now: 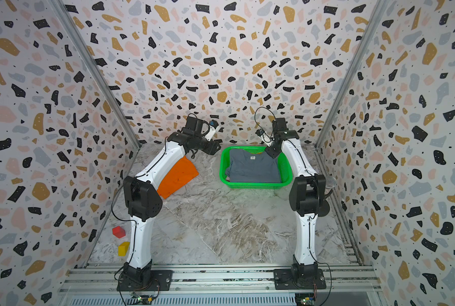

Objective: Put the folded t-shirts into the basket
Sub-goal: Place the T-shirt in the bin, then move the T-shirt to the center of the board.

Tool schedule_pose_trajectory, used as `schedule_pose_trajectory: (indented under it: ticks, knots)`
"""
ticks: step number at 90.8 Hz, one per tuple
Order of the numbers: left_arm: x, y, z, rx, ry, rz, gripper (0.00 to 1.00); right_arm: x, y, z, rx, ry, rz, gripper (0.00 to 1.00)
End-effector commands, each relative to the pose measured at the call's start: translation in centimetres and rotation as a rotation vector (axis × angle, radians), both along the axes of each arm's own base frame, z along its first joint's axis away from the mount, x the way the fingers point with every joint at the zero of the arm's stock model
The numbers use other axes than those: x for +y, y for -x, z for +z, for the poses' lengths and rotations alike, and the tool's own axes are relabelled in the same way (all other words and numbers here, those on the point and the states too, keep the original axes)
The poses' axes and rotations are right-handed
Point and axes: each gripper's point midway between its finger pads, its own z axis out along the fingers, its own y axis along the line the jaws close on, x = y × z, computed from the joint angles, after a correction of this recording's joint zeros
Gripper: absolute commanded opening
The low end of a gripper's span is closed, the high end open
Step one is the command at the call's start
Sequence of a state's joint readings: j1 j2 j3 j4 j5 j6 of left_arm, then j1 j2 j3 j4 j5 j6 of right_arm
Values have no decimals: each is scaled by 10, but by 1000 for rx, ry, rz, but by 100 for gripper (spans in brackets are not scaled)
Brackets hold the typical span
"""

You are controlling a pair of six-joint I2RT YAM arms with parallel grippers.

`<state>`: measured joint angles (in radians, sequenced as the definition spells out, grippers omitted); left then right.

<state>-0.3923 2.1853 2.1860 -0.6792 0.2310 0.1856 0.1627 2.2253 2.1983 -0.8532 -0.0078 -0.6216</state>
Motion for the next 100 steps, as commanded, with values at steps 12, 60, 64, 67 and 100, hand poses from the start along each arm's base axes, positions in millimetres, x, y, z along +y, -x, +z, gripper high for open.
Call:
schedule_pose_trajectory:
  ticks: [12,60,64,67,100]
  knots:
    - [43,31,-13,57,-101,3,62,-3,-17,-59,91,16,-35,45]
    - [209,62,-58,227,-123,242,72,51,31,17,66,-200,91,75]
    - [220,63,-65,253,-134,255,72,59,39,22,66,-205,111,76]
    - [226,64,-72,277,-145,260,72,64,45,23,70,-205,125,77]
    - [268,56,-144,479,-387,230,70,74,115,39,106,-216,195,81]
